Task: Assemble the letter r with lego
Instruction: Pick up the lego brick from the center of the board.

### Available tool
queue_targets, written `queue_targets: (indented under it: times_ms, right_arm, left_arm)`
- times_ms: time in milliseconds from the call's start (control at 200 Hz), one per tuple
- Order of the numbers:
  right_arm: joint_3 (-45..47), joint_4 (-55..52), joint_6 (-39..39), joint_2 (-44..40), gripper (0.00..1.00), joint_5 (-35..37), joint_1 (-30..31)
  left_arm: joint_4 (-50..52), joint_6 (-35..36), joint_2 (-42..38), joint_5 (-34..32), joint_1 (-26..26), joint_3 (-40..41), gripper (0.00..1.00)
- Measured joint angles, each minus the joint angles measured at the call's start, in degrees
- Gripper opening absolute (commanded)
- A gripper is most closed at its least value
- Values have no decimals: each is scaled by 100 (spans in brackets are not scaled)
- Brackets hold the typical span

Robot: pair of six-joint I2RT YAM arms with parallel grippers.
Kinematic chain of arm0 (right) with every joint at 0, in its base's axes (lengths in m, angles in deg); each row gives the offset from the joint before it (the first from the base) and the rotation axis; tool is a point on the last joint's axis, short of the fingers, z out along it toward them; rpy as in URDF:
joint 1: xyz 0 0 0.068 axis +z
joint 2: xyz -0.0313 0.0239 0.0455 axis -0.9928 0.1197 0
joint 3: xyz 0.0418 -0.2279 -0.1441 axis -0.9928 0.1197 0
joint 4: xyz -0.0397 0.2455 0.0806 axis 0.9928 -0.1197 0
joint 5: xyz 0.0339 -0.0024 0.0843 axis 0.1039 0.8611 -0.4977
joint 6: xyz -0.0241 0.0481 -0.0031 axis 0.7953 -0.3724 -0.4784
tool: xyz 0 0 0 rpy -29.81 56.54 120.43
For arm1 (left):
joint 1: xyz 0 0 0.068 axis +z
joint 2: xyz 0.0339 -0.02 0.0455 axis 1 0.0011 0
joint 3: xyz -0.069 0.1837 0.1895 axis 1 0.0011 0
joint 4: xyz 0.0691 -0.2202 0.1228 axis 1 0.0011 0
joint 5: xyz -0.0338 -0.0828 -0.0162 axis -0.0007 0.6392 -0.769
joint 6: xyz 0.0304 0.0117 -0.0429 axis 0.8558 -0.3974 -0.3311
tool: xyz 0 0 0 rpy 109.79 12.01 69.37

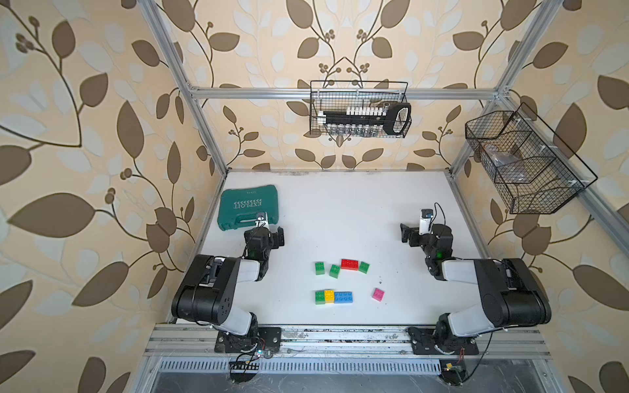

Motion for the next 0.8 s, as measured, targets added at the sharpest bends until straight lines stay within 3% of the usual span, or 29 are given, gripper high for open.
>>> queue_targets:
  times_ms: [800]
  right_arm:
    - [0, 7, 0, 0, 99, 4, 2]
  left_arm:
    - [59, 0, -2, 118, 114, -2, 99]
